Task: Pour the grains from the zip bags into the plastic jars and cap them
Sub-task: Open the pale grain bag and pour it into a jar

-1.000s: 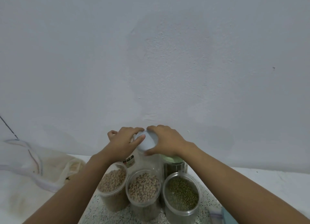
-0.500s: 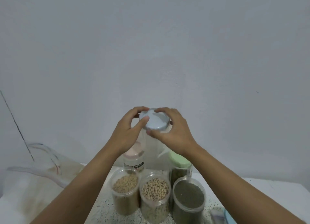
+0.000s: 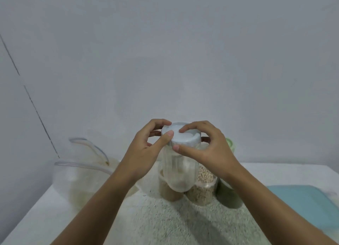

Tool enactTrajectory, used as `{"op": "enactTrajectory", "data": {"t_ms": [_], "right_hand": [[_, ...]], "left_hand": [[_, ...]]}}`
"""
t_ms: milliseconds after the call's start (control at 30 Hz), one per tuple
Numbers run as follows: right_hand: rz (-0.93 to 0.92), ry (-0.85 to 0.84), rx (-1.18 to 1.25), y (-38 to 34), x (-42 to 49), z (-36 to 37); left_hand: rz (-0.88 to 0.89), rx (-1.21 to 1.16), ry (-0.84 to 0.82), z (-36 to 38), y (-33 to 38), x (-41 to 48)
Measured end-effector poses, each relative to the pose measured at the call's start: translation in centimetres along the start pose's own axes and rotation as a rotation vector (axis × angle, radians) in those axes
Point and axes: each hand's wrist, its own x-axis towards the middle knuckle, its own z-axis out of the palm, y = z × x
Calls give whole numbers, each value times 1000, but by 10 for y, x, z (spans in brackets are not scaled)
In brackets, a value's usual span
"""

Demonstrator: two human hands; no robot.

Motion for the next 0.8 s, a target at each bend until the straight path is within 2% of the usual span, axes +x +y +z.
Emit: {"op": "enactTrajectory", "data": {"t_ms": [167,433,533,667,800], "right_hand": [[56,-116,-62,0,-30,18],[147,-554,-408,26,-62,24],[173,-689,-497,34,-70,23],[240,-743,-501,42,-70,16],[295,-739,-365,40,-60,13]], "left_hand": [[-88,-49,-61,-14,-20,-31],[-270,-34,-95,1,-57,-84],[-324,-33,-179,18,-65,-100],[-366,-75,-303,30,-75,-108],[-298,71,-361,37,-90,-110]]}}
